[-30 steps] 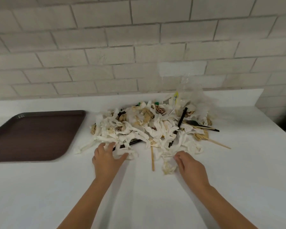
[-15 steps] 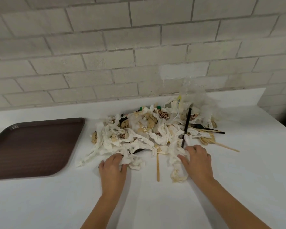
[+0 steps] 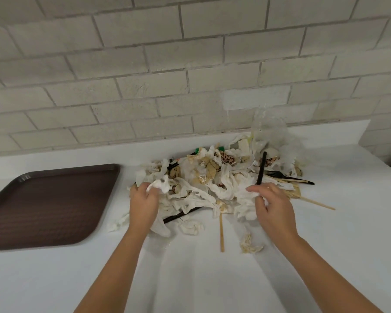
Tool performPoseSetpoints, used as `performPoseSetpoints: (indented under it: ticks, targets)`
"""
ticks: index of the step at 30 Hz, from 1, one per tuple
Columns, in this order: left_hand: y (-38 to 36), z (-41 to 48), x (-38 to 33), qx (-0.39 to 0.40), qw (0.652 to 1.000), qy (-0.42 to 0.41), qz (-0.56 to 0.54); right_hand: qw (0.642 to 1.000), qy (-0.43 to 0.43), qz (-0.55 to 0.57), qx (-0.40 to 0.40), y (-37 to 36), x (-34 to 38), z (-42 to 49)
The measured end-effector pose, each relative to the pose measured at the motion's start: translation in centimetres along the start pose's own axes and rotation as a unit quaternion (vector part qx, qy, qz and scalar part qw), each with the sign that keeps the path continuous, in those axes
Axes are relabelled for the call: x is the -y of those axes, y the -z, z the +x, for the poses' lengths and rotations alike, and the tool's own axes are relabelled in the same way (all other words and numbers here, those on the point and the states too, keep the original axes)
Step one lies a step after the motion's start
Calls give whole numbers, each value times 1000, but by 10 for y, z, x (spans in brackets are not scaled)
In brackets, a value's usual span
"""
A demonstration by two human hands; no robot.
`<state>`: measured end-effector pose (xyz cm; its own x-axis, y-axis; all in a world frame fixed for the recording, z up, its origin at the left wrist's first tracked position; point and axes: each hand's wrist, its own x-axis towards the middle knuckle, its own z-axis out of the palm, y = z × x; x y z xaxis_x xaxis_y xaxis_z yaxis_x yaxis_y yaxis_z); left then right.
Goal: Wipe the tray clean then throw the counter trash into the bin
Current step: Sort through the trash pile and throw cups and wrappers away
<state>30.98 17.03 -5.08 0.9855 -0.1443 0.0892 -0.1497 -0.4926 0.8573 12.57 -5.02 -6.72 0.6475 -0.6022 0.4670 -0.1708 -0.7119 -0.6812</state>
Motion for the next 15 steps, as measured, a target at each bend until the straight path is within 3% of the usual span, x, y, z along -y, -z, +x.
performPoseSetpoints:
  ticks: [3, 6, 12, 15]
  targets:
    - [-12, 10, 13, 26, 992, -12, 124, 1000, 22, 16, -1, -2, 14, 4]
    - [-26, 14, 31, 54, 954, -73, 286, 998, 29, -25, 59, -10, 18, -6]
    - [-24, 20, 27, 48, 973, -100, 204, 966, 61, -189, 166, -30, -16, -46]
    - [-15, 25, 19, 34, 980, -107, 166, 961, 89, -211, 153, -37, -32, -60]
